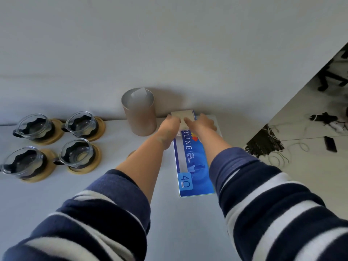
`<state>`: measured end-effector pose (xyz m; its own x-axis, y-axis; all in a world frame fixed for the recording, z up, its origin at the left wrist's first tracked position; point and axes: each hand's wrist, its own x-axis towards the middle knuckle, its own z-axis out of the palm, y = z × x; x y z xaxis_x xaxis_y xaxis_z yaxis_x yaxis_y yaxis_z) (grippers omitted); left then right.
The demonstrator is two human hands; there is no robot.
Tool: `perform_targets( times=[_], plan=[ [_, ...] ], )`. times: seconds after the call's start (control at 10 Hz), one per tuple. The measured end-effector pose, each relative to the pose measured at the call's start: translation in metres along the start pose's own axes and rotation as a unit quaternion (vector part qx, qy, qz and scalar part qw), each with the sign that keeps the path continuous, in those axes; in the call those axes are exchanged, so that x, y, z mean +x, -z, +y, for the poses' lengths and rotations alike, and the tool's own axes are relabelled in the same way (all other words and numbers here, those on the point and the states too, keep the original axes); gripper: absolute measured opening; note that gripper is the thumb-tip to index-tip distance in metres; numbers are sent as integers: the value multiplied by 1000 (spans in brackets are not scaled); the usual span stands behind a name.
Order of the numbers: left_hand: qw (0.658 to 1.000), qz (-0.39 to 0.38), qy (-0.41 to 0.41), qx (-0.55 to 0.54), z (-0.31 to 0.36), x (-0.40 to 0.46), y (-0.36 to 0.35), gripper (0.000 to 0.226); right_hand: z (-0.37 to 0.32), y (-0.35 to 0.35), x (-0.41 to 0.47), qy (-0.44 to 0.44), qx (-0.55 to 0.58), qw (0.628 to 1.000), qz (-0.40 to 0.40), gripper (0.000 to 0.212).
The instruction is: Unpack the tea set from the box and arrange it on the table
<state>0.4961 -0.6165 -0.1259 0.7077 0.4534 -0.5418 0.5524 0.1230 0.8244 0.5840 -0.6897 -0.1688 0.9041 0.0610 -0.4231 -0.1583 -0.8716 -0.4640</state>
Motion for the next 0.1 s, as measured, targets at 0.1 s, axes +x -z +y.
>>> perform_targets(
  times=[0.1],
  plan=[
    [998, -43, -36, 41, -4, -33, 12, 19, 14, 2, -27, 30, -27, 999, 13, 49]
  ],
)
